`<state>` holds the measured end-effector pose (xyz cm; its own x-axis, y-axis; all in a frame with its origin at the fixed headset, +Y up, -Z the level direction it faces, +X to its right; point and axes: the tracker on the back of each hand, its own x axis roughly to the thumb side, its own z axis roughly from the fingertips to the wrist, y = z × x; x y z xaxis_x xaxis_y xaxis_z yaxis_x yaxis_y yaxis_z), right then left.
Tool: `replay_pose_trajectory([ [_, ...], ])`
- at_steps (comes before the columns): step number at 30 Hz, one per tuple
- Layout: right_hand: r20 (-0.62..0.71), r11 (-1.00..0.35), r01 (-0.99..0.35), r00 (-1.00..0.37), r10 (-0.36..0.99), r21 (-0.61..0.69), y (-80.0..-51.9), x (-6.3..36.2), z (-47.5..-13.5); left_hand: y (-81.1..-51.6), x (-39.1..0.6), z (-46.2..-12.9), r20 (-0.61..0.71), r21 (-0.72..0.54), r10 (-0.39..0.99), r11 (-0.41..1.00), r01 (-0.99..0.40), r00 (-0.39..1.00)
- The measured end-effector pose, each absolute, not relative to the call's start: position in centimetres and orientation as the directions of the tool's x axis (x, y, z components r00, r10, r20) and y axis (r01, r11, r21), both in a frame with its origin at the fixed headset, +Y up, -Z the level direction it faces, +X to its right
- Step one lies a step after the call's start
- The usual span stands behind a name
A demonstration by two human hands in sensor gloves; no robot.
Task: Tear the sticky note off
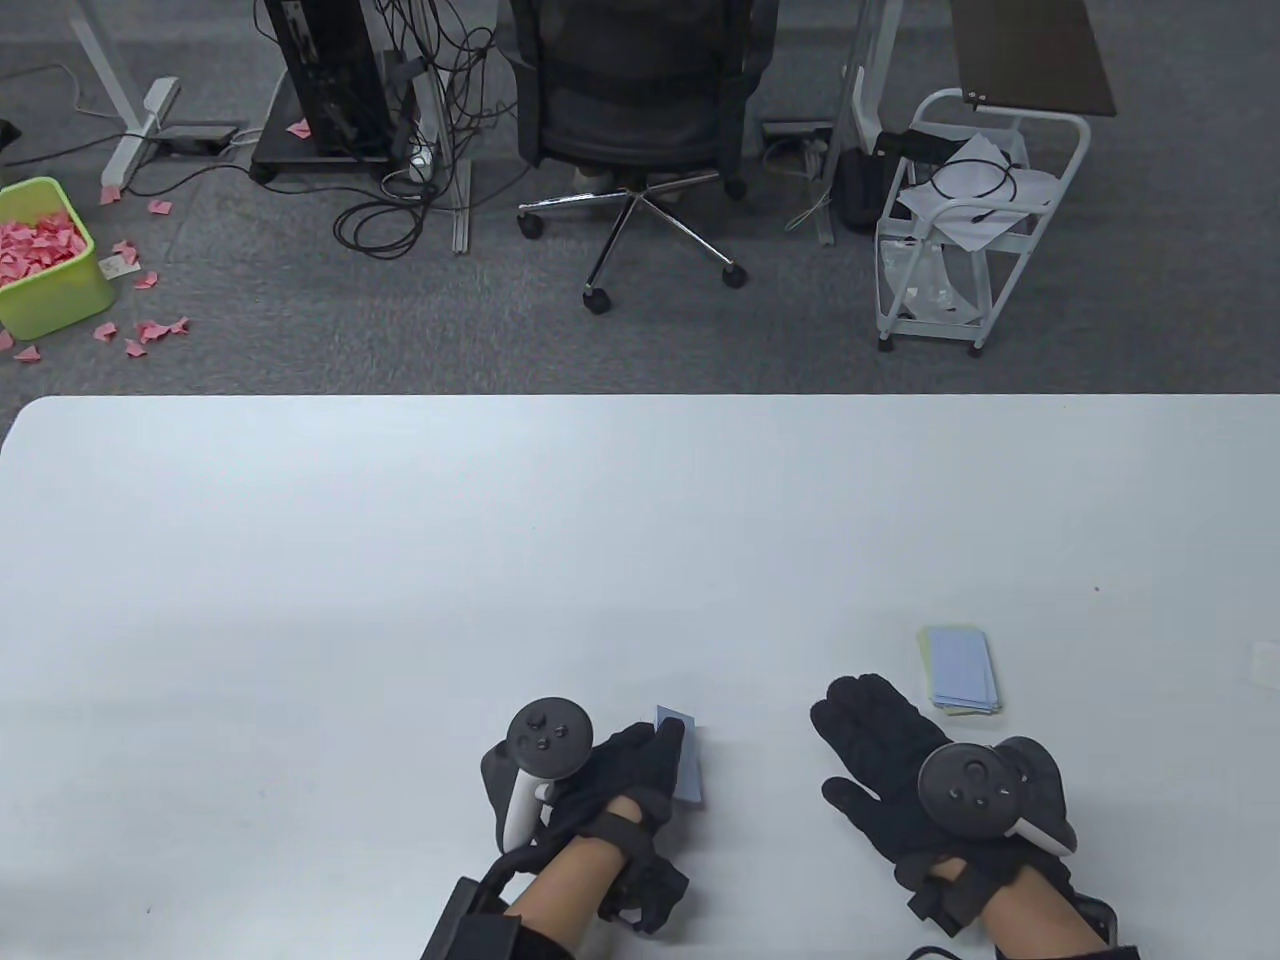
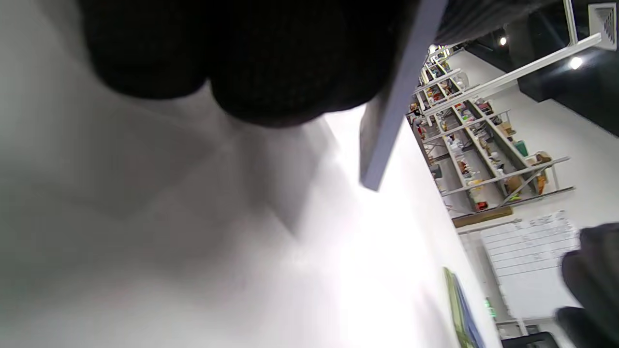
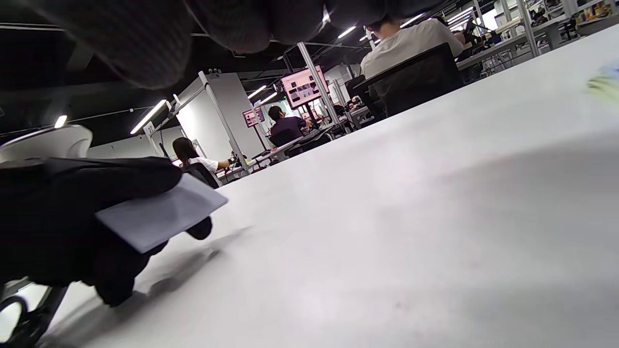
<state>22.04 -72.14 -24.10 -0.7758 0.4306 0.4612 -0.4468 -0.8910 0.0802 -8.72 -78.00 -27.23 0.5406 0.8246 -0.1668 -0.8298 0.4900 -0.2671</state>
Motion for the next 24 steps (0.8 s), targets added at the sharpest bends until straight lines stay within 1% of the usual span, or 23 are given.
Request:
replay_pose_trajectory([
  [3, 0.468, -0.891, -0.445, -0.771, 0.432, 0.089, -72.2, 21.9, -24.1, -77.7, -7.6, -28.3, -0.137, -0.269, 0.765, 0.582, -0.767, 0.629],
  [7, 0.474, -0.891, -0.442, -0.764, 0.437, 0.109, -72.4, 21.7, -24.2, -77.5, -6.7, -28.7, -0.082, -0.308, 0.703, 0.656, -0.689, 0.706],
  [10, 0.481, -0.889, -0.443, -0.759, 0.440, 0.114, -72.4, 21.7, -24.2, -77.2, -6.9, -28.2, -0.039, -0.313, 0.682, 0.685, -0.658, 0.730],
  [13, 0.482, -0.889, -0.441, -0.756, 0.443, 0.124, -72.5, 21.5, -24.3, -76.7, -8.0, -27.6, 0.030, -0.317, 0.614, 0.754, -0.575, 0.789],
  [17, 0.482, -0.890, -0.437, -0.758, 0.440, 0.126, -72.6, 21.5, -24.3, -75.6, -9.6, -26.5, 0.157, -0.269, 0.545, 0.826, -0.495, 0.824],
  [20, 0.479, -0.890, -0.437, -0.759, 0.441, 0.128, -72.6, 21.5, -24.2, -74.4, -10.5, -25.2, 0.301, -0.183, 0.474, 0.880, -0.438, 0.828],
  [21, 0.478, -0.891, -0.436, -0.759, 0.441, 0.129, -72.7, 21.4, -24.2, -73.8, -10.7, -24.7, 0.364, -0.142, 0.437, 0.899, -0.415, 0.823],
  [24, 0.476, -0.894, -0.429, -0.764, 0.434, 0.127, -72.8, 21.3, -24.2, -72.5, -11.0, -23.4, 0.490, -0.055, 0.330, 0.935, -0.349, 0.807],
])
